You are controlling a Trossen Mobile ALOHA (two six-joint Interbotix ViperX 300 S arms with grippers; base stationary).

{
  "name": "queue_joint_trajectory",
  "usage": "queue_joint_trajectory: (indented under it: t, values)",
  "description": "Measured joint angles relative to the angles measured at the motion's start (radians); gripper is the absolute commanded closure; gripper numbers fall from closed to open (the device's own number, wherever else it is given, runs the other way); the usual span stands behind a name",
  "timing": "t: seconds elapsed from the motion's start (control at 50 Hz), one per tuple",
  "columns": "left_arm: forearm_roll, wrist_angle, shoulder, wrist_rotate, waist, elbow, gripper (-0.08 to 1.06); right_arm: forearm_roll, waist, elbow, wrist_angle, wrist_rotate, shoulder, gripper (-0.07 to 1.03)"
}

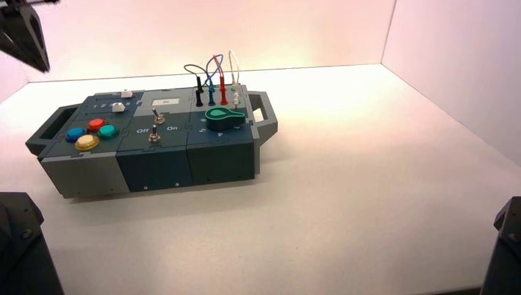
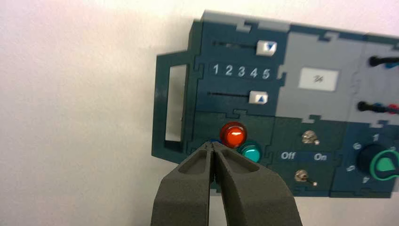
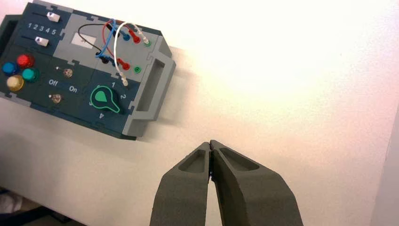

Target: Push the red button with the right gripper.

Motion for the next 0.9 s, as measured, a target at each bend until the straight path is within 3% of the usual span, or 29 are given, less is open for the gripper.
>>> queue_joint_trajectory:
  t: [0.34, 0.62, 0.9]
  values:
    - [0.0, -0.044, 0.178, -0.006, 0.005, -0.028, 1.01, 0.002, 0.0, -0.002, -0.006, -0.011, 0.003, 0.99]
    - [0.003, -0.077, 0.253, 0.003, 0.071, -0.029, 1.01, 0.0, 0.0, -0.003, -0.005, -0.014, -0.003, 0.99]
    - [0.005, -0.089, 0.318, 0.012, 0.077, -0.029, 1.01, 0.002, 0.0, -0.009, -0.003, -0.018, -0.008, 0.99]
